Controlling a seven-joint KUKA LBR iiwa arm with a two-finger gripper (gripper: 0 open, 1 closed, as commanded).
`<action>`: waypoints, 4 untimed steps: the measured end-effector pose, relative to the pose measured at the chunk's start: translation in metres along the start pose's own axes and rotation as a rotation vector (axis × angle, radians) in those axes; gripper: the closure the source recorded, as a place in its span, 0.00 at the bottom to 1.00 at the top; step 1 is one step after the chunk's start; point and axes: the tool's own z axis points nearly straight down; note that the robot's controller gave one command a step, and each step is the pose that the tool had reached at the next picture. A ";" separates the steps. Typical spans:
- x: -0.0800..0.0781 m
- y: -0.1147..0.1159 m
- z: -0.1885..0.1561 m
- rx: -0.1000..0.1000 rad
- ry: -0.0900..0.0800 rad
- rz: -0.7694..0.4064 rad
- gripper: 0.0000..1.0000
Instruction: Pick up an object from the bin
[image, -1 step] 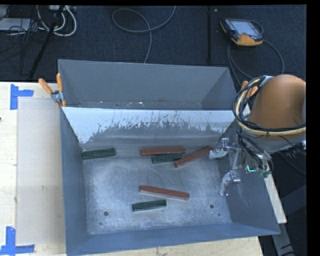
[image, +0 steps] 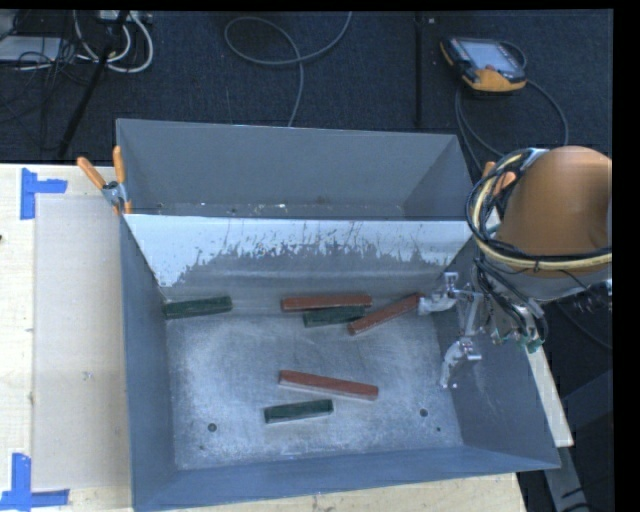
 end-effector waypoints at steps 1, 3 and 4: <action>-0.002 0.041 0.064 0.000 -0.006 0.012 0.00; 0.005 0.076 0.060 -0.001 -0.002 0.212 0.00; 0.007 0.073 0.110 0.000 -0.003 0.093 0.00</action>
Offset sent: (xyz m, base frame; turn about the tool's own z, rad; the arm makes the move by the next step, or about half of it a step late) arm -0.0136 0.0743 -0.0550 0.0213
